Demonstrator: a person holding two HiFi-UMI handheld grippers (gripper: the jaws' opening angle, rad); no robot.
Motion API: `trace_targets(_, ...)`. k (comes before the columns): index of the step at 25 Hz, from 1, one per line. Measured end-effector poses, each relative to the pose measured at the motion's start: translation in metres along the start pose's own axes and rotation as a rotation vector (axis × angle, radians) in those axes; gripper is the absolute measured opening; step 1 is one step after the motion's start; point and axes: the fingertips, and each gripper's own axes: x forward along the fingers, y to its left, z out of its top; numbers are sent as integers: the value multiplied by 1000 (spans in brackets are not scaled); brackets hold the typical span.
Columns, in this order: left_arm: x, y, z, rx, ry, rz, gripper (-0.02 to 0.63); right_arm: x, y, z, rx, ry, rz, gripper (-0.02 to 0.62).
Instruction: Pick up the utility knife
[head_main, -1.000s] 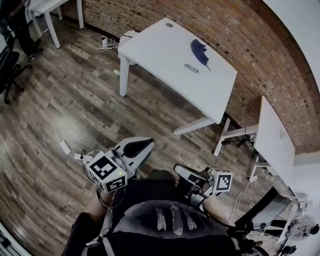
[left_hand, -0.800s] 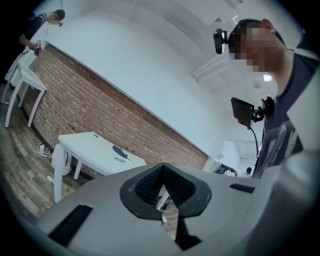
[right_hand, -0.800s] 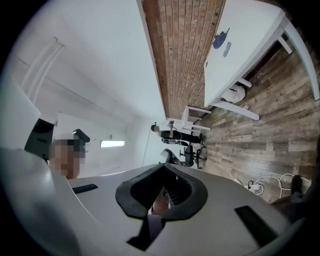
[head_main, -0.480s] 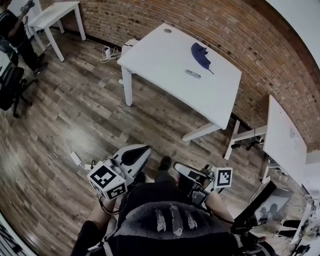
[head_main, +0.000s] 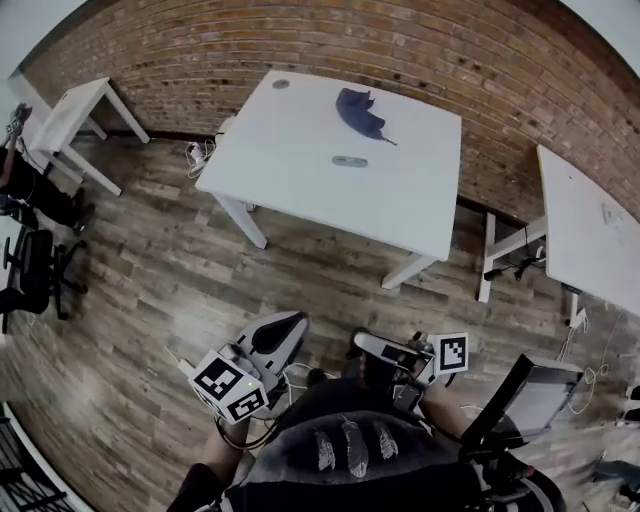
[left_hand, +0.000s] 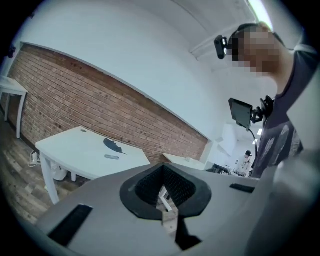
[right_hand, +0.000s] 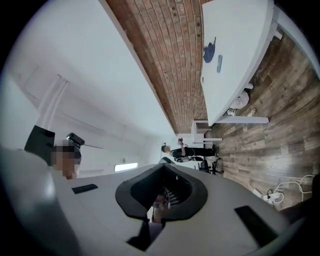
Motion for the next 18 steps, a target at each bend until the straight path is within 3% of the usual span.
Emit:
trace_targets(5,59,-15,15,58,49,-38,-3,-30,-3,47,18,-52,2,-2)
trace_targets(13,120,-17,39,94,69,54,-3,-61,-10,116,11,10,14,-2)
trace_targets(18,133,-10,47,115,89,104,-3,-65,-7,152,-57,26,35,-2)
